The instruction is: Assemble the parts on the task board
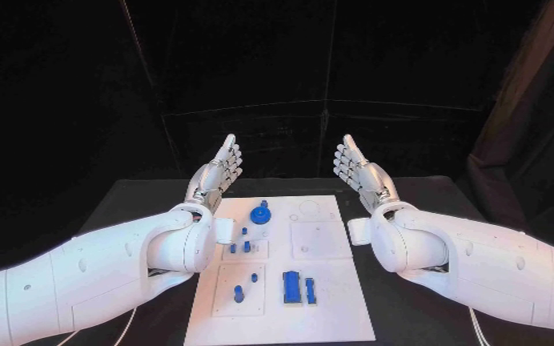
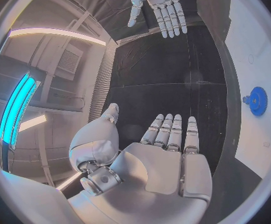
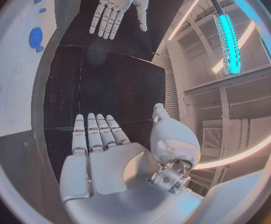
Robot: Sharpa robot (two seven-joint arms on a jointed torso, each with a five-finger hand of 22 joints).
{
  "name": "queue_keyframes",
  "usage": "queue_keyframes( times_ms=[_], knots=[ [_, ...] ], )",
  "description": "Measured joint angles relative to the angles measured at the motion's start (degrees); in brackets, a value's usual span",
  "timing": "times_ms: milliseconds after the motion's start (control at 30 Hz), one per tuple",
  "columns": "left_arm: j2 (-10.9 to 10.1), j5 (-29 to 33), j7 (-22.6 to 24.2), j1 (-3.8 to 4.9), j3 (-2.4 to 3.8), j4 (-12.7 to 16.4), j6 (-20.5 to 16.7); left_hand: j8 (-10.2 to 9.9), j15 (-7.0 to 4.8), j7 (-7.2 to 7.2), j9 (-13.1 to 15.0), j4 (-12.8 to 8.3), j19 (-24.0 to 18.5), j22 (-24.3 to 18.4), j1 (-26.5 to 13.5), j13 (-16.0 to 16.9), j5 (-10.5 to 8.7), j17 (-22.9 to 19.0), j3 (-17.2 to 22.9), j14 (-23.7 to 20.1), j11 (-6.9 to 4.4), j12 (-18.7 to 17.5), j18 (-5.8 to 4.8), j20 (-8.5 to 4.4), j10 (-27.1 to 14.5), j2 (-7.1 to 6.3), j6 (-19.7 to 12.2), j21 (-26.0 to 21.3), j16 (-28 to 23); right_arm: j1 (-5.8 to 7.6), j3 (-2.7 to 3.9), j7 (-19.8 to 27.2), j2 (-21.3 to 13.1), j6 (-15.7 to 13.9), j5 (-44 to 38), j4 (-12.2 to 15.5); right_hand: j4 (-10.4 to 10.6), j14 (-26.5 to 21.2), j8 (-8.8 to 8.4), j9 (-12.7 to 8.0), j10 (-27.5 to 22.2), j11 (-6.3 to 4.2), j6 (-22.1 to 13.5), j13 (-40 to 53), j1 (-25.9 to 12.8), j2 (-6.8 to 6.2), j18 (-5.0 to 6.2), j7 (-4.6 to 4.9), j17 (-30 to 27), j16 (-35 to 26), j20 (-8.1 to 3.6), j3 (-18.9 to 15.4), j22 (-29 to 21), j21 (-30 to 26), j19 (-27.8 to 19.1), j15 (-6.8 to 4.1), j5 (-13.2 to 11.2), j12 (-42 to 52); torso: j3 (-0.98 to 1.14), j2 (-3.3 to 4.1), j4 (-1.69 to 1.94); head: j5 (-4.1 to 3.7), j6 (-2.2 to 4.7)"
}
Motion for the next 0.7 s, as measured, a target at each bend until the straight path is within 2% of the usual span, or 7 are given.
queue_keyframes(
  times_ms=[33,100,167,200,333,433,700],
  knots=[
    [0.0,-0.2,0.0,-0.21,0.16,0.3,-1.0,0.0,-0.05,-0.09,0.0,0.0,-0.6,-0.3,-0.9,0.0,0.00,-0.2,-0.6,-0.6,-0.07,0.0,-0.36,-0.58,-0.7,0.01,-0.7,-0.1,-0.2,-0.02,0.00,0.2,0.0,-0.7,0.4,0.2,0.0,-0.8,-0.03,0.0,-0.7,-0.08,-0.7,0.0,-1.0,-0.12,0.00,-0.09,-0.1,0.0,-0.36,0.3,-0.1,-0.4,-0.7,-0.06,0.0,0.0,0.00,0.00,0.01,0.00,0.00],
    [0.0,-0.5,0.1,-0.55,0.41,0.8,-2.8,0.0,-0.13,-0.19,0.0,0.0,-1.6,-0.8,-2.6,0.0,0.00,-0.4,-1.6,-1.7,-0.25,0.0,-0.38,-1.59,-1.9,0.01,-1.9,-0.1,-0.4,-0.04,0.01,0.7,0.0,-1.9,1.2,0.4,0.3,-2.2,-0.03,-0.1,-2.1,-0.25,-1.9,-0.1,-2.8,-0.32,-1.34,-0.28,-0.2,0.0,-1.08,0.8,-0.2,-0.8,-1.9,-0.14,0.0,0.0,0.01,-0.01,0.02,0.00,0.01],
    [0.0,-0.7,0.1,-0.65,0.45,1.0,-4.0,0.0,-0.24,-0.30,0.0,0.0,-2.4,-1.2,-4.1,0.0,0.00,-0.6,-2.4,-2.8,-0.37,0.0,-1.23,-2.40,-3.0,0.01,-3.0,-0.1,-0.4,-0.04,0.02,1.0,-0.1,-2.6,1.7,0.4,0.3,-3.6,-0.03,-0.1,-3.4,-0.42,-3.0,-0.1,-4.4,-0.45,-1.35,-0.39,-0.2,0.0,-1.56,1.0,-0.2,-0.9,-3.0,-0.14,0.0,0.0,0.01,-0.01,0.02,0.00,0.00],
    [0.0,-0.8,0.1,-0.66,0.46,1.0,-4.6,0.0,-0.25,-0.34,0.0,0.0,-2.9,-1.4,-5.1,0.0,0.00,-0.7,-2.7,-3.4,-0.45,0.0,-1.27,-2.88,-3.7,0.02,-3.7,-0.1,-0.4,-0.04,0.02,1.1,-0.1,-2.9,2.0,0.4,0.4,-4.5,-0.03,-0.2,-4.3,-0.46,-3.7,-0.1,-5.6,-0.53,-2.26,-0.50,-0.2,0.0,-1.73,1.3,-0.3,-1.2,-3.7,-0.17,0.0,0.0,0.02,-0.02,0.03,0.00,0.00],
    [0.0,-1.1,0.1,-0.66,0.49,1.1,-5.9,0.0,-0.31,-0.39,-0.1,0.0,-4.0,-1.7,-7.7,0.0,0.00,-0.9,-3.4,-5.2,-0.55,0.0,-1.28,-4.03,-5.7,0.02,-5.6,-0.1,-0.6,-0.04,0.02,1.5,-0.1,-3.8,2.6,0.4,0.5,-6.7,-0.03,-0.2,-6.4,-0.56,-5.6,-0.2,-8.3,-0.67,-2.22,-0.63,-0.3,0.0,-2.30,1.7,-0.3,-1.5,-5.6,-0.20,0.0,-0.2,0.02,-0.02,0.03,0.00,0.00],
    [0.0,-1.2,0.1,-0.66,0.49,1.1,-6.5,0.0,-0.30,-0.43,-0.1,0.0,-5.1,-1.8,-9.6,0.0,0.00,-0.9,-3.6,-6.5,-0.56,0.0,-1.27,-4.36,-7.1,0.02,-7.0,-0.1,-0.6,-0.04,0.02,1.7,-0.1,-4.2,2.9,0.4,0.5,-8.4,-0.03,-0.2,-8.0,-0.58,-7.0,-0.2,-10.4,-0.74,-3.14,-0.66,-0.3,0.0,-2.50,1.7,-0.4,-1.6,-7.0,-0.23,0.0,-0.2,0.02,-0.03,0.03,0.00,0.00],
    [0.0,-1.4,0.2,-0.66,0.49,1.1,-7.2,0.0,-0.27,-0.41,-0.1,0.0,-7.1,-2.0,-13.3,0.0,0.00,-1.0,-4.0,-8.7,-0.65,-0.2,-1.28,-4.62,-9.5,0.00,-9.6,-0.1,-0.6,-0.04,0.02,1.9,-0.1,-4.8,3.4,0.4,0.5,-11.5,-0.03,-0.2,-10.8,-0.66,-9.5,-0.2,-14.2,-0.83,-3.12,-0.71,-0.3,0.0,-2.74,2.0,-0.4,-1.6,-9.5,-0.28,0.0,-0.2,0.02,-0.03,0.03,0.00,0.00]
  ],
)
